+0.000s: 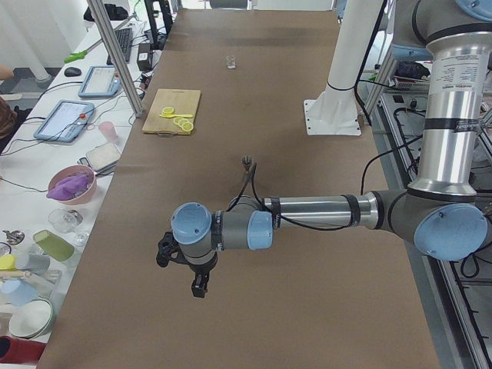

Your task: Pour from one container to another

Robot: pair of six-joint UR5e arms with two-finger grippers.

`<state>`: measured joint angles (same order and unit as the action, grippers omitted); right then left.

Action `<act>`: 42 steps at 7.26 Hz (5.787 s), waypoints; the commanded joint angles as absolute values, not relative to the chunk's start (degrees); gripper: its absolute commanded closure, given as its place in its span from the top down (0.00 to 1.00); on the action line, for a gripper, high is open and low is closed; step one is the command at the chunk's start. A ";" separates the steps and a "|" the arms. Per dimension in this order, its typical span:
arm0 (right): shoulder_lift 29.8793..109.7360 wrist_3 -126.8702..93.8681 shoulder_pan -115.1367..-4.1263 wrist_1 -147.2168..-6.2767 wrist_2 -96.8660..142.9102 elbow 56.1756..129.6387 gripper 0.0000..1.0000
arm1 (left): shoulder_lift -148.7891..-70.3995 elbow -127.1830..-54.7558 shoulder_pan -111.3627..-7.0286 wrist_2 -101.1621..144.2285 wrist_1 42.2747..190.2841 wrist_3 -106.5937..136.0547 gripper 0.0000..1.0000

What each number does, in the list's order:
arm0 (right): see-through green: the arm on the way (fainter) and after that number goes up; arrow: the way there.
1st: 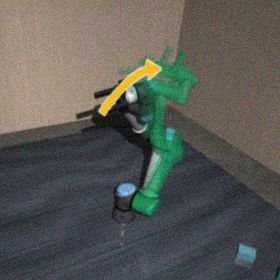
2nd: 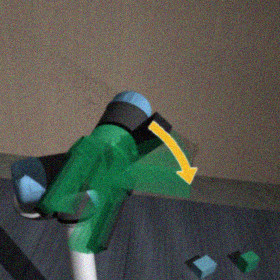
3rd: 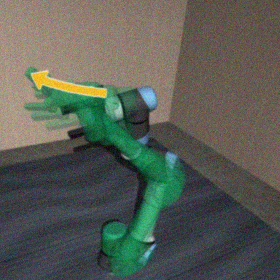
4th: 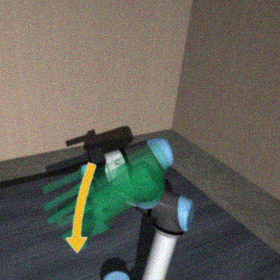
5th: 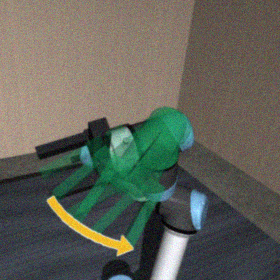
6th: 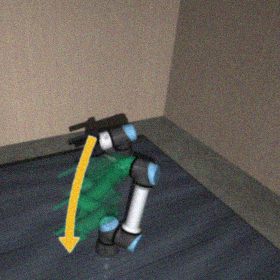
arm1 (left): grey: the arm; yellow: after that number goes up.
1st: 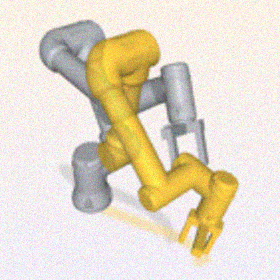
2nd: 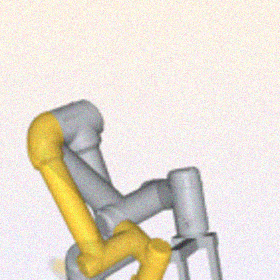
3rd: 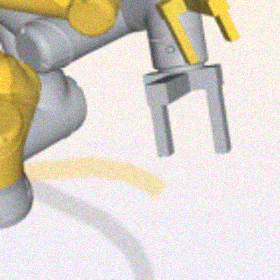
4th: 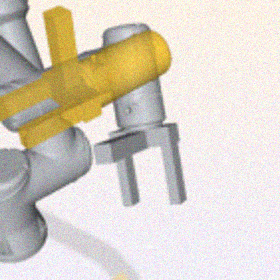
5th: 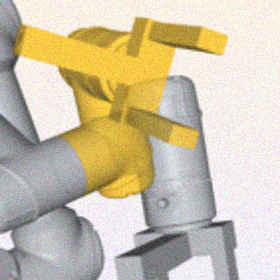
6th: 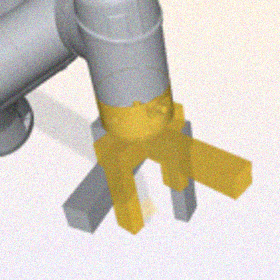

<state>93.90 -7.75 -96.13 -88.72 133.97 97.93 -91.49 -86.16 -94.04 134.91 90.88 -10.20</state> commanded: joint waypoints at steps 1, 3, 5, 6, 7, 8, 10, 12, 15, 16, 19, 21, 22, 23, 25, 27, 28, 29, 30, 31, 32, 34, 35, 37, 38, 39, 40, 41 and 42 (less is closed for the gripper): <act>94.13 -7.91 -96.15 -88.68 134.03 97.91 1.00 | -91.49 -86.22 -94.04 134.91 90.88 -10.20 0.99; 94.92 -7.30 -96.24 -88.68 134.64 98.44 1.00 | -91.41 -85.96 -94.04 134.91 90.88 -10.20 0.99; 95.01 -7.73 -96.24 -88.68 134.56 98.00 1.00 | -91.49 -86.22 -94.04 135.00 90.88 -10.20 0.99; 95.10 -7.47 -96.24 -88.59 134.65 98.52 1.00 | -91.49 -86.13 -94.04 134.91 90.88 -10.20 0.99; 94.92 -8.08 -96.24 -88.59 134.65 98.44 1.00 | -91.49 -86.05 -94.04 134.91 90.88 -10.20 0.99; 95.10 -7.39 -96.15 -88.59 134.82 99.13 1.00 | -91.41 -86.22 -94.04 134.91 90.88 -10.20 0.99; 95.36 -4.76 -96.15 -88.77 134.91 99.40 1.00 | -91.49 -86.31 -94.04 134.91 90.88 -10.20 0.99; 95.45 -0.65 -96.24 -87.90 134.91 99.40 1.00 | -91.49 -86.13 -94.04 134.91 90.88 -10.20 0.99; 95.54 7.34 -96.24 -87.98 138.25 98.44 1.00 | -91.49 -86.57 -94.04 134.91 90.88 -10.11 0.99; 95.02 10.25 -96.24 -87.98 138.60 97.31 1.00 | -91.58 -87.53 -94.04 134.83 90.53 -9.93 0.99; 91.15 14.33 -96.41 -85.80 141.41 91.95 1.00 | -91.58 -100.23 -94.04 134.82 76.88 -9.84 0.99; 90.27 13.80 -96.76 -84.03 145.43 89.75 1.00 | -91.58 -109.81 -93.87 134.91 67.80 -3.83 0.99; 90.35 13.71 -97.38 -84.02 148.24 89.74 1.00 | -91.58 -113.95 -93.08 135.00 65.15 1.18 0.99; 90.35 12.49 -98.25 -83.94 151.23 89.74 1.00 | -91.58 -118.08 -88.29 135.00 62.69 5.23 0.99; 90.96 12.39 -98.88 -79.67 153.02 89.56 0.99 | -92.19 -123.81 -78.53 135.00 63.02 20.68 0.99; 91.41 12.57 -98.88 -78.84 151.01 90.43 1.00 | -92.99 -125.86 -74.99 135.61 62.93 32.18 0.99; 91.06 12.39 -98.88 -78.92 147.69 90.96 1.00 | -93.86 -128.03 -69.92 135.44 63.19 41.57 0.99; 91.14 11.17 -98.88 -78.93 146.44 91.84 1.00 | -96.83 -130.32 -64.48 134.92 62.76 46.88 0.99; 91.49 10.38 -98.88 -78.93 145.21 92.98 0.99 | -96.86 -132.78 -63.21 134.91 62.75 48.76 0.99; 92.54 9.85 -98.79 -78.93 145.20 94.47 0.99 | -96.51 -134.98 -61.28 134.83 63.01 51.82 0.99; 93.33 8.02 -98.70 -78.93 145.20 96.31 0.99 | -97.03 -135.09 -59.17 132.82 65.37 59.34 0.99; 94.73 2.31 -97.30 -78.93 144.23 97.90 0.95 | -96.68 -135.00 -50.67 124.33 72.59 74.12 0.99; 100.49 1.07 -97.12 -78.93 143.79 102.70 0.95 | -96.42 -135.00 -47.75 121.84 75.56 77.92 0.99; 109.64 0.09 -97.03 -78.75 142.82 109.74 0.97 | -88.74 -137.79 -42.92 116.74 83.09 80.14 0.99; 113.17 -0.26 -97.03 -78.58 142.74 113.08 0.98 | -81.29 -138.07 -42.02 115.07 93.15 82.85 0.99; 113.72 -0.35 -97.03 -76.49 142.65 112.94 0.98 | -72.25 -137.82 -41.92 114.96 105.43 84.01 0.99; 113.64 -2.18 -96.94 -70.98 142.56 110.50 0.99 | -67.81 -137.46 -41.92 114.87 111.99 86.55 0.99; 113.21 -3.15 -96.86 -64.40 142.56 106.56 0.98 | -67.76 -137.55 -41.58 113.48 112.41 87.79 0.99; 112.25 -3.51 -96.86 -57.55 142.73 101.91 0.98 | -67.76 -137.55 -38.79 110.86 112.41 89.80 0.99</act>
